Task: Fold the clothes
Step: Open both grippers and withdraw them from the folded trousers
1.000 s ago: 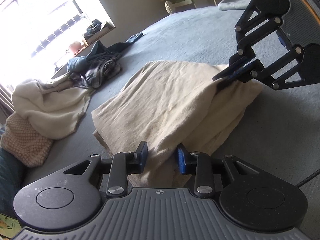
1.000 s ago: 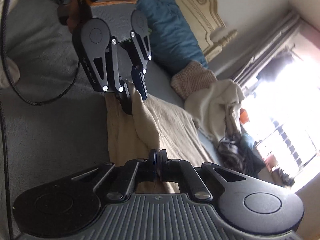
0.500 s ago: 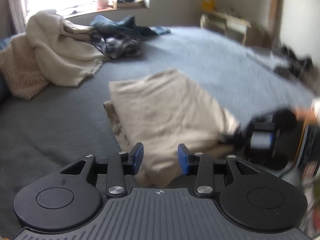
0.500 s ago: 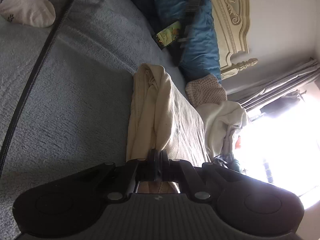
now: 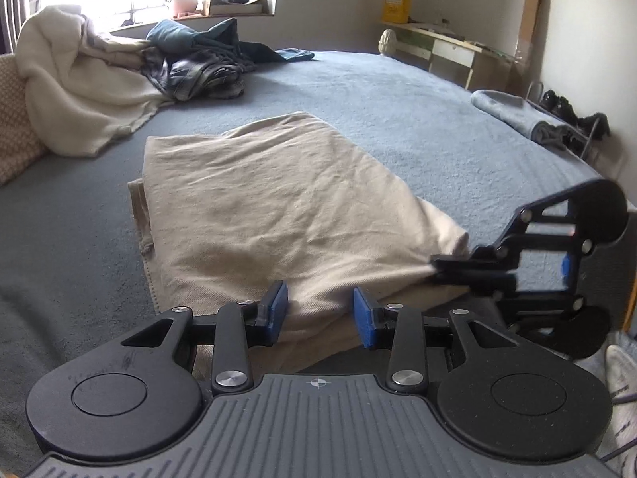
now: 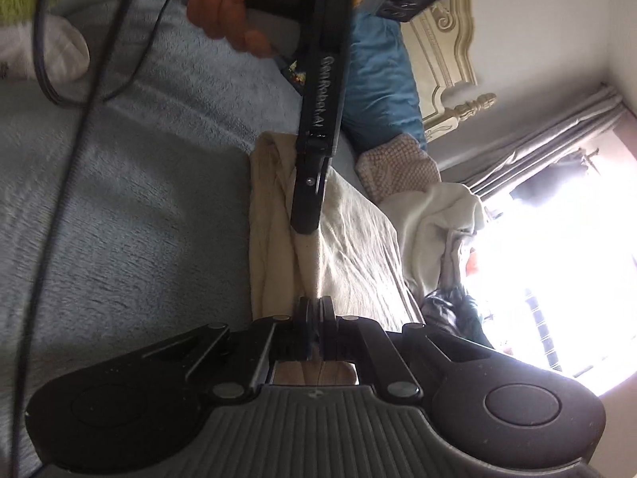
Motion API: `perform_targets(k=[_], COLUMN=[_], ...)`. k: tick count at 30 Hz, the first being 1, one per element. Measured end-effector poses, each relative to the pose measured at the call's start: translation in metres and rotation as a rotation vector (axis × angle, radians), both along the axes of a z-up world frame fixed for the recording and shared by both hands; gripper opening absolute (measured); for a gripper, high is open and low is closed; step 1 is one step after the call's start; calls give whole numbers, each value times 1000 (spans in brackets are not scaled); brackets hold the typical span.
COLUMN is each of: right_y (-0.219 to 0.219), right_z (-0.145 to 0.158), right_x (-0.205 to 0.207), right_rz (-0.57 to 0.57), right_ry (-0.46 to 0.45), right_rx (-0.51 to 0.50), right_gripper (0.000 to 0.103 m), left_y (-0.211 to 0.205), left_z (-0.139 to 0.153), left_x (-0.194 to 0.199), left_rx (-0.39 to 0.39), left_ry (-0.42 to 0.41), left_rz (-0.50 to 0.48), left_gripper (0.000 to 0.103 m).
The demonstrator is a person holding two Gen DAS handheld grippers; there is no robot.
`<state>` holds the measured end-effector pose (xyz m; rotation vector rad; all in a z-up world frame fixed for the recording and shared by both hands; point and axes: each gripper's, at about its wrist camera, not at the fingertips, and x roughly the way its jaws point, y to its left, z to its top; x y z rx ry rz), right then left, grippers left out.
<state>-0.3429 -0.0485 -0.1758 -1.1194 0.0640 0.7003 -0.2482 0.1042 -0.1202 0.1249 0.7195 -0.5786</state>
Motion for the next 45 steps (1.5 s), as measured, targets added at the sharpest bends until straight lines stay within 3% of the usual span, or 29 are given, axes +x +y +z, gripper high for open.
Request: perform_targets(k=[5,10,12,14,17,18,20,24,27,29,32,33,39,42,45], right_y=[-32,-50,-43,-32,-19,-19,-24,-35,-40,-42,-45,-47,-54,-57,-56], right_z=[33,84,90,81,38,23,15,29,30,29,28,28,30,40,62], right_x=[3,35,45,45,41,38,36,55,61,59,55,55,60,66,69], right_rz=[-61,-204,-201,-166,-170,-179,-199,-291,-298,-299,-305,-308,-311,-323,-322], right_ry=[105,259,287,287,351,353,357,531,560,556,561,569,618,662,649], right_rx=[121,450,514,470,308,307,397,561,589,595,615,626,677,699,761], right_gripper=[2,2,2,2,2,2,2,2,2,2,2,2,2,2,2], left_y=[0,1,1,1,4,5,10,22,21,10,-6,-6,-1,-1,-1], left_z=[-1,-1,-2,-2,-3,-3,2,26,40,36,9,1,-9,-8,-8], left_x=[-2,-2,-3,-4,-4,-3,-2,-5,-7,-3,0,-2,-10,-12,-13], left_rx=[-6,-13,-12,-5,-14,-20,-45,-123,-158,-116,44,64,60,65,59], left_ry=[-4,-1,-3,-7,9,16,42,50,10,-4,-11,-22,-74,-79,-80], left_rz=[8,15,16,11,6,7,20,62,62,52,54,59,78,76,79], left_gripper=[37,37,37,37,37,37,37,37,37,37,37,37,37,37,37])
